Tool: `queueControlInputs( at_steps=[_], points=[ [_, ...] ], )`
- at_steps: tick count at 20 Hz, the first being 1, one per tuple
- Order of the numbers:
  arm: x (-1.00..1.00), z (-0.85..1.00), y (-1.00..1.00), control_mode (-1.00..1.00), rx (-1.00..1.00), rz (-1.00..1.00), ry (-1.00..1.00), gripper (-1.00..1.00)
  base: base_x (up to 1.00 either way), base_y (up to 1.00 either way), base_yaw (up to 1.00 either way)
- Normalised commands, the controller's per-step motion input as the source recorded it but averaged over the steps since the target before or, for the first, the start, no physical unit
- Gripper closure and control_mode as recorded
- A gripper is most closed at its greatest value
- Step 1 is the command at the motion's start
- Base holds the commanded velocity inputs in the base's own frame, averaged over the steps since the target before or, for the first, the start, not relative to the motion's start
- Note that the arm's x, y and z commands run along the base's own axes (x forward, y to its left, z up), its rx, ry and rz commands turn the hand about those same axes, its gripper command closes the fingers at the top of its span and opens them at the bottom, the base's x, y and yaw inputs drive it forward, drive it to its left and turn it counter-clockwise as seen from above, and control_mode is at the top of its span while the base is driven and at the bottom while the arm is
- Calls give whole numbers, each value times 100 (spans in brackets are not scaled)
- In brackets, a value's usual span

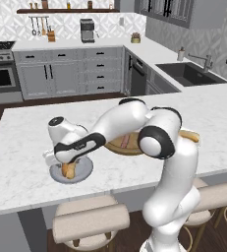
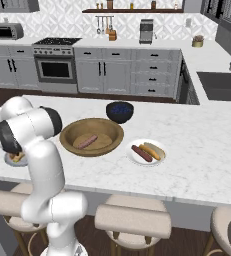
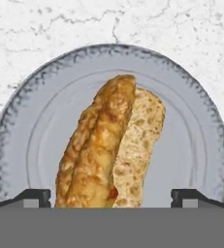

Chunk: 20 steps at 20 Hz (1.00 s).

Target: Place one bun and one sausage from the bowl on each plate.

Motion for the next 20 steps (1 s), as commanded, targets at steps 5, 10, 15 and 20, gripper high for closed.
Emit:
queueControlInputs(
  at_steps=[5,10,15,20],
  points=[
    [0,64,-3,-100,0,0,-5,-100,0,0,0],
    [-11,74,-37,-100,-3,-3,-5,-100,0,0,0],
    [0,45,-92,-100,-1,-20,0,-100,0,0,0],
    [0,56,-100,-100,2,-26,0,-100,0,0,0]
  ],
)
